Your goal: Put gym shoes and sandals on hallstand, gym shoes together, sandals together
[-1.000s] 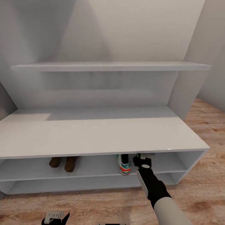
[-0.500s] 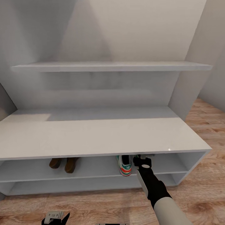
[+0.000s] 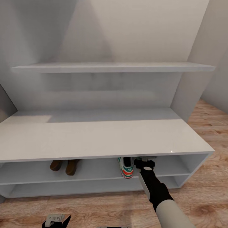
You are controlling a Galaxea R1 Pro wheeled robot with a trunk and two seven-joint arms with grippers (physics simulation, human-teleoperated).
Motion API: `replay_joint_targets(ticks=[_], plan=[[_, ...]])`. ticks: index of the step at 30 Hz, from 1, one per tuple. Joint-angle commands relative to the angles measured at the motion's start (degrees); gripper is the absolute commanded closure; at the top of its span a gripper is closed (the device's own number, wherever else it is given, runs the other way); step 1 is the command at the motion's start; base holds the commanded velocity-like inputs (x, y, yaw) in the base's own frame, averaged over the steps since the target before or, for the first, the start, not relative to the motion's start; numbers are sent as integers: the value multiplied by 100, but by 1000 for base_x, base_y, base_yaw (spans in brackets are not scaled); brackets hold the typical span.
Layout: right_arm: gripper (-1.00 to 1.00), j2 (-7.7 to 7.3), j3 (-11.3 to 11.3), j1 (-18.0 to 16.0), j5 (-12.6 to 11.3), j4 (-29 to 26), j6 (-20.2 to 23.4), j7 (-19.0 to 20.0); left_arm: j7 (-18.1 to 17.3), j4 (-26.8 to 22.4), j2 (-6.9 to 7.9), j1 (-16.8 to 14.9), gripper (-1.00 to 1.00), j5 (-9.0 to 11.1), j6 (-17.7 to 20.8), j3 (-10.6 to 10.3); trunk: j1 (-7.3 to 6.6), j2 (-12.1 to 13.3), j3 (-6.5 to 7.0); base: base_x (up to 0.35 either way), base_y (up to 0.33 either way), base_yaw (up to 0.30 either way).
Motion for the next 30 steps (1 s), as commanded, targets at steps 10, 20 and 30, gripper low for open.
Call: replay_joint_targets(ticks=[10,20,30], plan=[[-100,-1,15,-2,35,2,52,-23,-28,3,-3,-5,-100,-53,-38,49,-1,-2,-5,-150,0,0],[-100,-1,13,-2,36,19,45,-23,-28,0,-3,-5,-100,-51,-36,49,-1,-2,-5,-325,0,0],[-100,-1,16,-2,36,22,44,-23,-28,0,-3,-5,-100,-49,-37,49,-1,-2,-5,-334,0,0]])
